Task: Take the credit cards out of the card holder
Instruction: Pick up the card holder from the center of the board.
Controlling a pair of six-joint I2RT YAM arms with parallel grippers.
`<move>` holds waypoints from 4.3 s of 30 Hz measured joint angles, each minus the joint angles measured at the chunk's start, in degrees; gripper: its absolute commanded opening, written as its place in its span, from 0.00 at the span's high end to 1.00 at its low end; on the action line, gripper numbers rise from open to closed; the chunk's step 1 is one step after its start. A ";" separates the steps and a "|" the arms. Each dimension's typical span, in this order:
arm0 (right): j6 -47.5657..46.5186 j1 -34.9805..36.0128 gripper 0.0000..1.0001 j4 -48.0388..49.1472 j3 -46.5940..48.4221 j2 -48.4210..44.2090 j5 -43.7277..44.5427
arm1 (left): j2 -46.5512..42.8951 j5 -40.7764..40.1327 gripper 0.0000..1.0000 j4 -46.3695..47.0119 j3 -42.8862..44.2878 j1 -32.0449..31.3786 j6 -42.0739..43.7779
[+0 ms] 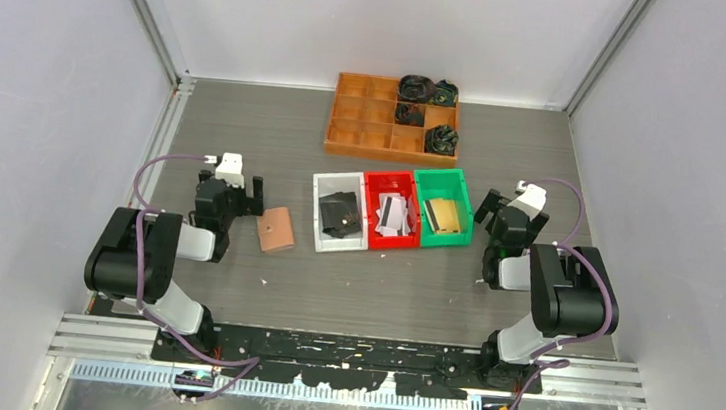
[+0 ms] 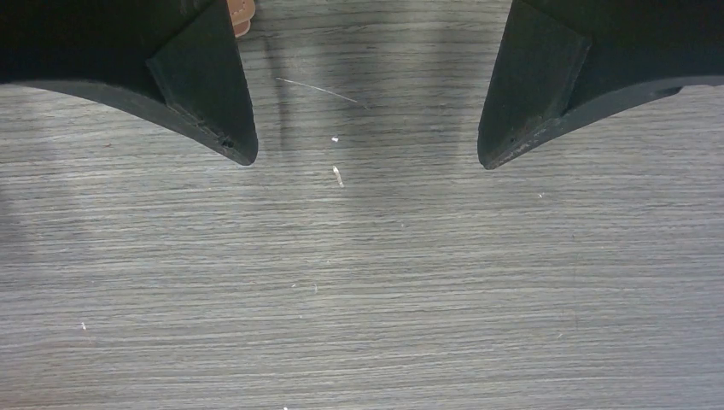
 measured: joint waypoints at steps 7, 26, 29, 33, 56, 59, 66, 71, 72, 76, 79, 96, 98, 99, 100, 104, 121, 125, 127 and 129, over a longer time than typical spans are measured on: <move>-0.39 -0.09 0.01 -0.31 0.00 0.00 -1.16 | 0.00 0.00 0.00 0.00 0.00 0.00 0.00; 11.52 -0.59 0.01 -30.36 14.64 -23.89 6.05 | -12.09 3.26 0.00 -27.19 15.21 1.86 2.91; 16.50 -0.59 0.00 -38.34 19.45 -26.47 4.52 | -14.21 7.65 0.00 -38.60 21.18 1.88 4.57; 21.86 -0.68 0.00 -46.31 22.88 -27.93 -2.82 | -14.14 13.81 0.00 -53.79 28.72 1.88 5.99; 20.94 24.57 0.01 -66.03 26.45 -30.99 -12.15 | 7.17 25.05 0.40 -87.27 42.49 -4.57 33.42; 20.52 26.71 0.00 -67.43 27.69 -30.71 -13.14 | 8.48 27.21 0.53 -89.64 43.85 -4.57 35.91; 19.28 32.74 0.01 -68.98 31.47 -28.79 -13.60 | 12.46 27.74 0.54 -91.23 46.18 -4.57 39.28; 18.58 37.20 0.00 -70.58 33.79 -26.62 -13.38 | 12.63 27.74 0.47 -91.30 46.49 -4.57 40.28; 18.34 38.07 0.00 -71.01 34.34 -26.10 -13.31 | 12.63 27.74 0.46 -91.34 46.53 -4.57 40.50; 17.59 40.44 0.01 -71.76 35.67 -24.94 -13.16 | 12.59 27.76 0.41 -92.52 47.47 -4.57 41.22; 17.49 41.27 0.01 -71.93 36.11 -24.46 -13.05 | 12.39 27.82 0.37 -93.61 48.65 -4.57 42.27; 16.63 44.24 0.01 -75.10 38.23 -24.33 -11.89 | 17.68 29.90 0.34 -101.13 54.80 -2.60 49.22; 16.52 44.35 0.00 -75.38 38.23 -24.39 -11.74 | 18.64 31.17 0.34 -102.60 56.06 -2.60 49.75; 16.50 44.39 0.01 -75.38 38.25 -24.39 -11.74 | 18.91 31.61 0.34 -102.95 56.48 -2.60 49.83; 16.52 44.41 0.01 -75.38 38.25 -24.39 -11.74 | 19.08 31.91 0.34 -103.12 56.83 -2.60 49.92; 16.50 44.83 0.00 -75.43 38.27 -24.39 -11.74 | 19.93 33.09 0.33 -103.80 57.77 -2.62 49.96; 16.13 46.27 0.00 -76.81 40.06 -24.37 -11.78 | 22.86 34.71 0.82 -103.75 57.64 -2.62 50.73; 16.13 46.31 0.01 -76.78 40.06 -24.22 -11.82 | 21.46 35.45 0.99 -102.88 55.60 -2.56 50.40; 16.15 46.31 0.01 -76.76 40.06 -24.17 -11.98 | 20.00 35.43 1.00 -102.18 54.16 -2.56 50.25; 16.20 46.31 0.01 -76.67 40.06 -24.11 -12.11 | 18.18 35.39 1.00 -101.57 52.24 -2.58 49.99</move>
